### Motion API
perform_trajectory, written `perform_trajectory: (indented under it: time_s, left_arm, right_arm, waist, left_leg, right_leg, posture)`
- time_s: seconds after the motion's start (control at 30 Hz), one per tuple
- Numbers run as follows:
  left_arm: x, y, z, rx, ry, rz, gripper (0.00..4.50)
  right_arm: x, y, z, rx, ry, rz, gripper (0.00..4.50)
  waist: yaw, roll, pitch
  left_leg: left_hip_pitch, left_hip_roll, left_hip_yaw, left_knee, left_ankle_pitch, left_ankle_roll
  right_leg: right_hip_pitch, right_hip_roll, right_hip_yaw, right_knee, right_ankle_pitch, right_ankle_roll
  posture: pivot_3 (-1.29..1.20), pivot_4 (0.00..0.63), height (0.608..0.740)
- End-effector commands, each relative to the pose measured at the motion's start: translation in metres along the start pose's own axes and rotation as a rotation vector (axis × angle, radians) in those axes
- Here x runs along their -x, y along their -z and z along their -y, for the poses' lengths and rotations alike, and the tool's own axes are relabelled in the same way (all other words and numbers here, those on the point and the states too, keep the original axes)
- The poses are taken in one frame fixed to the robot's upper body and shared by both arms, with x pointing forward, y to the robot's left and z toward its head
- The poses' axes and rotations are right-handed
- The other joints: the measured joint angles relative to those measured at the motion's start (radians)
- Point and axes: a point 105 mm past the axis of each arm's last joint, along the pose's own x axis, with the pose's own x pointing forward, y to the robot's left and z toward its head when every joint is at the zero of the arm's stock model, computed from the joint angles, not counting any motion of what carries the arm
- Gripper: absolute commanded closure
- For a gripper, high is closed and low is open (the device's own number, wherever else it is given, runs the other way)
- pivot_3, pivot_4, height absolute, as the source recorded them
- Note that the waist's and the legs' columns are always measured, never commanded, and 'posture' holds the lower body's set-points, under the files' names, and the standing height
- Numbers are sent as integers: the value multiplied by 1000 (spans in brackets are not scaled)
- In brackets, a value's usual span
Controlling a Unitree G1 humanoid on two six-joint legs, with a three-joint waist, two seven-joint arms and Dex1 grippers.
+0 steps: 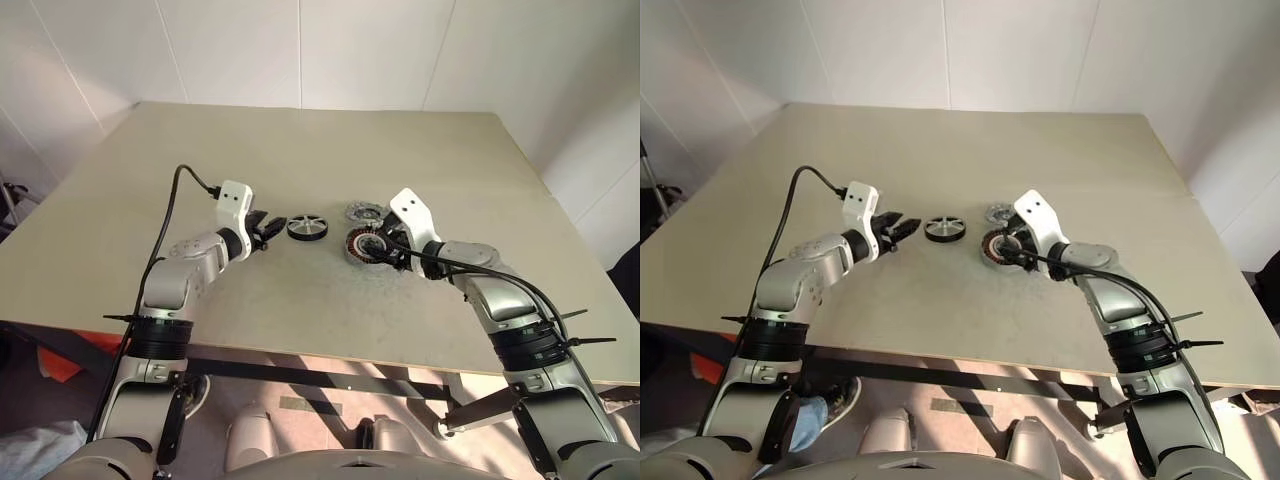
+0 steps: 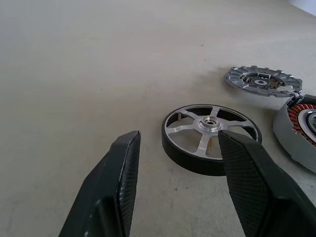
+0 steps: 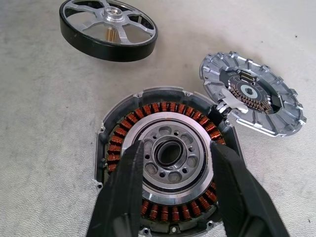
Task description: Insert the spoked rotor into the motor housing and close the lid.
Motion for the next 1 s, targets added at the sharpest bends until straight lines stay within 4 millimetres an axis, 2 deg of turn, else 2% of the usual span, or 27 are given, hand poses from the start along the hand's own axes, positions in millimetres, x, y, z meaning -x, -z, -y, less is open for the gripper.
perform_trajectory:
  time_s: [0.03,0.13,0.37,0.47,0.67,0.83,1.0]
  left_arm:
    - [2,-11,-1,-36,-2,35,1827]
    - [2,-9,-1,-36,-4,31,1827]
    - [2,-9,-1,-42,-6,29,1827]
    - [2,-9,-1,-46,-5,29,1827]
    - [1,-7,1,-46,1,24,1827]
    - [1,-5,1,-44,2,19,1827]
    - [1,-4,1,-46,3,17,1827]
  right_arm:
    - [5,-23,5,30,19,80,3442]
    - [3,-23,5,45,26,79,4467]
    - [-6,-4,3,19,29,23,4467]
    - [-7,-2,5,11,38,21,4467]
    - [0,-21,3,20,12,94,4467]
    - [8,-46,4,41,12,172,4467]
    - [7,-45,4,39,8,166,4467]
  waist:
    - [0,0,0]
    - [0,0,0]
    - [0,0,0]
    - [0,0,0]
    - [0,0,0]
    - [0,0,0]
    - [0,0,0]
  left_leg:
    - [0,0,0,0,0,0]
    - [0,0,0,0,0,0]
    - [0,0,0,0,0,0]
    - [0,0,0,0,0,0]
    - [0,0,0,0,0,0]
    - [0,0,0,0,0,0]
    - [1,0,0,0,0,0]
  right_leg:
    - [0,0,0,0,0,0]
    - [0,0,0,0,0,0]
    - [0,0,0,0,0,0]
    - [0,0,0,0,0,0]
    - [0,0,0,0,0,0]
    - [0,0,0,0,0,0]
    - [0,0,0,0,0,0]
  posture:
    - [0,0,740]
    - [0,0,740]
    - [0,0,740]
    - [0,0,740]
    - [0,0,740]
    - [0,0,740]
    - [0,0,740]
